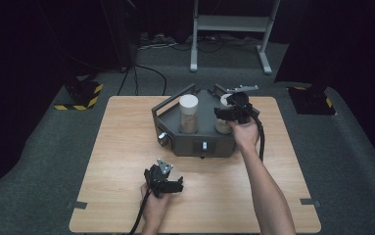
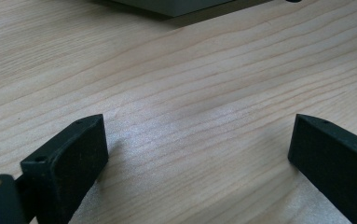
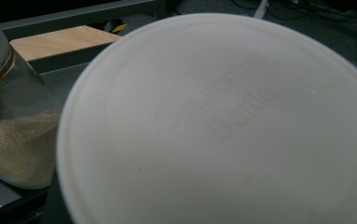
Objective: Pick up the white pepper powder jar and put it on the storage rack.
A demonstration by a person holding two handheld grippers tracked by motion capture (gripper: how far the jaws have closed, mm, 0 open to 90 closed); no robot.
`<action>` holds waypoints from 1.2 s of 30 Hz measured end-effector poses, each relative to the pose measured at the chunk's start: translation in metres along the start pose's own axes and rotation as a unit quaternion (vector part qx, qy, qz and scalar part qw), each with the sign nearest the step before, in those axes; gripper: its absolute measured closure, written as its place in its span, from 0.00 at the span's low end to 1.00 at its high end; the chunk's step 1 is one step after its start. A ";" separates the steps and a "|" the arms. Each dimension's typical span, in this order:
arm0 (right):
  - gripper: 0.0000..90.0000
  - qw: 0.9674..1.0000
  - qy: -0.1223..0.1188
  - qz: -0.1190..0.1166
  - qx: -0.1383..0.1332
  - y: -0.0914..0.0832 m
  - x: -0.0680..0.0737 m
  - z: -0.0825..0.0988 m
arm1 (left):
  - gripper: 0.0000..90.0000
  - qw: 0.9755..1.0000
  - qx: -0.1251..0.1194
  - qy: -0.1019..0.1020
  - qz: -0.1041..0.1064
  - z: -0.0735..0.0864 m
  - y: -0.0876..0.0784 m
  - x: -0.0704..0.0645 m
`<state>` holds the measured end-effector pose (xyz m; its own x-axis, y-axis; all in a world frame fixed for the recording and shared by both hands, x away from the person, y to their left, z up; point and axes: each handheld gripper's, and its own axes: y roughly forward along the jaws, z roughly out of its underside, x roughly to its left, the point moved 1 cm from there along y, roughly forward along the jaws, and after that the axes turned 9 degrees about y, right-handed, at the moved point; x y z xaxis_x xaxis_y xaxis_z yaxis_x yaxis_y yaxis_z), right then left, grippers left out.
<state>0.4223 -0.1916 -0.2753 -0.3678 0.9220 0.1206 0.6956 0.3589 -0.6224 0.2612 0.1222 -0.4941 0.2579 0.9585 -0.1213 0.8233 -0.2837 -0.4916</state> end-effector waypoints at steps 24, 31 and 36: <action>0.01 0.999 0.014 -0.040 -0.008 -0.005 -0.017 0.005 | 0.05 1.000 -0.002 0.000 0.002 0.001 0.000 0.000; 0.01 0.998 0.022 -0.056 -0.015 -0.009 -0.024 0.008 | 0.05 1.000 -0.003 0.000 0.002 0.001 0.000 0.000; 0.01 0.997 0.019 -0.066 -0.018 -0.013 -0.028 0.010 | 0.05 1.000 -0.003 0.000 0.003 0.001 0.000 0.000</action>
<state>0.4172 -0.2232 -0.2781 -0.4346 0.8708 0.2300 0.6644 0.4824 -0.5709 0.2609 0.1219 -0.4949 0.2622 0.9571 -0.1235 0.8246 -0.2887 -0.4865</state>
